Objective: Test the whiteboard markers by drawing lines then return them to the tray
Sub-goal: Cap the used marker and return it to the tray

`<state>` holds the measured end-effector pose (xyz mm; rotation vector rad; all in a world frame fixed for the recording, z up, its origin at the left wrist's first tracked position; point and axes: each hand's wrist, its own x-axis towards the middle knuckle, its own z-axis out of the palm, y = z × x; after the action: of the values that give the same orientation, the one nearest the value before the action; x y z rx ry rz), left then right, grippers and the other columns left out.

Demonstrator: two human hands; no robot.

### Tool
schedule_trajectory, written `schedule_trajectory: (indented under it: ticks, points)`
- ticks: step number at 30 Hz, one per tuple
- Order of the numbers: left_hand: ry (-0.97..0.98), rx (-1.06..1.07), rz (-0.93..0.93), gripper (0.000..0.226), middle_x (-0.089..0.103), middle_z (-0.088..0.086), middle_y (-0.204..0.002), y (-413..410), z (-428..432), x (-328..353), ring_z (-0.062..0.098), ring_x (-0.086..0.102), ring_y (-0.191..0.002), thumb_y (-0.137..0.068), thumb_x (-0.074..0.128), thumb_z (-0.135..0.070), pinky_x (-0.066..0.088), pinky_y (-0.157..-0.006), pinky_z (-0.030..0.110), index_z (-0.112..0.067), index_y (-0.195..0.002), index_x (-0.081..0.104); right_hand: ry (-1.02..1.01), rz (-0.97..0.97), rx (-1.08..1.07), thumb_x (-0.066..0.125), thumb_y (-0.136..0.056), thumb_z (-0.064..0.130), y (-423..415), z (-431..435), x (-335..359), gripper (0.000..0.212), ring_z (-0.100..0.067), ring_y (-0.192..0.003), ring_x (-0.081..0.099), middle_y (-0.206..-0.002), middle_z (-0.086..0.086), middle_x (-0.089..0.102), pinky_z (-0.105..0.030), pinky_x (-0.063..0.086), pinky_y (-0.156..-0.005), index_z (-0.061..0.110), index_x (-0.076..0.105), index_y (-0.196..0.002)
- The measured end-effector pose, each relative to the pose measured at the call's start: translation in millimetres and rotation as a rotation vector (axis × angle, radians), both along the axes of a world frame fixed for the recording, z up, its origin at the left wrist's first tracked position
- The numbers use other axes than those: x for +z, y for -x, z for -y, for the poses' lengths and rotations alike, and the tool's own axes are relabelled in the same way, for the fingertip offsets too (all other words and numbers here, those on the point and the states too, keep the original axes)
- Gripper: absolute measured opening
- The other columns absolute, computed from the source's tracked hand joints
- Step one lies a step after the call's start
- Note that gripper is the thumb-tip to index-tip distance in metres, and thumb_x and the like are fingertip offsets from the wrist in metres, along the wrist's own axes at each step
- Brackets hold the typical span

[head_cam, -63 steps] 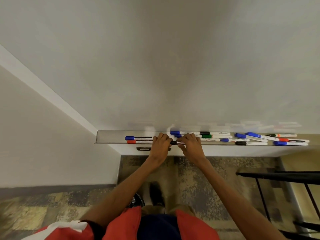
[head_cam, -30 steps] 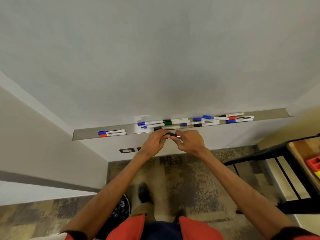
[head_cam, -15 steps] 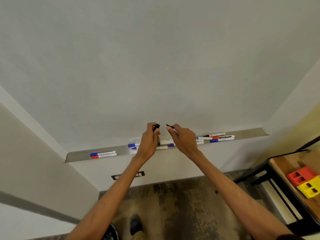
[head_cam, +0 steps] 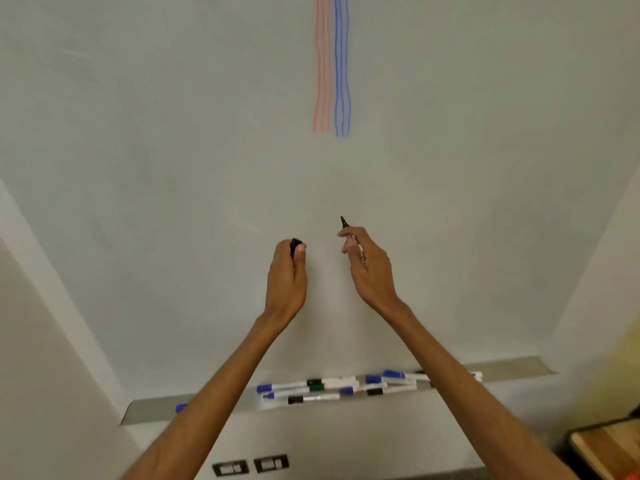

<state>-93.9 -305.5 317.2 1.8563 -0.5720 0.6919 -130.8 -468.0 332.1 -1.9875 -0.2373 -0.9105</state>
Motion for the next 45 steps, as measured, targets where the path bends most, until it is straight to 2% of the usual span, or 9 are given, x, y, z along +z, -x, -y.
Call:
schedule_trajectory:
  ticks: [5,8,11,17,20,23,30,38,45]
  points:
    - [0.030,0.018,0.155,0.025,0.061,-0.004,-0.089,-27,-3,82,0.011,0.061,-0.082,-0.108,0.036,-0.034,0.048,-0.071,0.023,-0.017,-0.105,0.055,-0.011,0.143,0.051,0.045,-0.096,0.012,-19,15,74,0.035,-0.010,-0.064,0.063,-0.096,0.013,0.071,-0.037,0.052,-0.060,0.028,0.075,-0.095]
    - [0.050,0.056,0.278,0.030,0.068,-0.004,-0.099,-40,-1,135,0.005,0.063,-0.087,-0.107,0.038,-0.032,0.046,-0.075,0.012,-0.013,-0.120,0.058,0.051,0.255,0.077,0.040,-0.083,0.013,-28,26,121,0.041,-0.014,-0.072,0.066,-0.094,0.012,0.074,-0.036,0.052,-0.060,0.035,0.074,-0.094]
    - [0.052,0.161,0.390,0.035,0.069,-0.002,-0.106,-55,1,184,0.009,0.063,-0.085,-0.107,0.038,-0.034,0.047,-0.075,0.019,-0.013,-0.129,0.056,0.111,0.325,0.046,0.047,-0.076,0.012,-37,36,163,0.039,-0.022,-0.064,0.067,-0.091,0.015,0.074,-0.044,0.054,-0.057,0.034,0.069,-0.100]
    - [0.087,0.147,0.550,0.041,0.064,0.006,-0.131,-88,4,264,0.015,0.061,-0.119,-0.106,0.045,-0.028,0.045,-0.101,0.017,-0.006,-0.141,0.049,-0.011,0.472,0.119,0.070,-0.090,0.018,-50,44,229,0.010,-0.022,-0.062,0.064,-0.081,0.001,0.068,-0.031,0.046,-0.050,0.010,0.066,-0.092]
    - [0.066,0.144,0.587,0.043,0.059,0.007,-0.138,-106,11,297,0.026,0.051,-0.133,-0.106,0.042,-0.029,0.036,-0.112,0.024,-0.009,-0.145,0.044,-0.238,0.481,0.212,0.053,-0.098,0.028,-57,41,258,0.036,-0.010,-0.057,0.064,-0.084,-0.019,0.070,-0.019,0.040,-0.043,-0.003,0.067,-0.085]
    - [0.007,0.199,0.626,0.044,0.057,0.006,-0.140,-122,18,324,0.031,0.040,-0.141,-0.107,0.040,-0.032,0.032,-0.109,0.027,-0.014,-0.148,0.041,-0.341,0.511,0.268,0.042,-0.097,0.025,-68,41,288,0.037,-0.012,-0.049,0.059,-0.089,-0.027,0.067,-0.018,0.035,-0.039,-0.005,0.064,-0.093]
    - [0.012,0.375,0.928,0.041,0.052,0.014,-0.144,-154,30,327,0.006,0.028,-0.138,-0.103,0.051,-0.016,0.031,-0.116,0.033,-0.002,-0.141,0.050,-0.350,0.588,0.302,0.056,-0.089,0.014,-102,45,331,0.010,-0.023,-0.047,0.053,-0.069,-0.008,0.066,-0.025,0.034,-0.043,0.008,0.051,-0.095]
    - [-0.094,0.442,1.009,0.041,0.049,0.016,-0.146,-159,32,325,0.025,0.040,-0.141,-0.103,0.047,-0.013,0.029,-0.120,0.039,0.000,-0.142,0.048,-0.299,0.698,0.186,0.070,-0.082,0.007,-125,46,325,0.018,-0.028,-0.049,0.058,-0.072,-0.022,0.060,-0.031,0.047,-0.048,0.004,0.052,-0.084]
    - [-0.085,0.434,0.968,0.042,0.044,0.014,-0.151,-157,33,323,0.023,0.034,-0.145,-0.105,0.044,-0.013,0.020,-0.123,0.034,-0.001,-0.145,0.044,-0.310,0.699,0.204,0.068,-0.085,0.005,-126,45,321,0.019,-0.027,-0.049,0.056,-0.065,-0.008,0.060,-0.030,0.047,-0.048,0.004,0.049,-0.082]
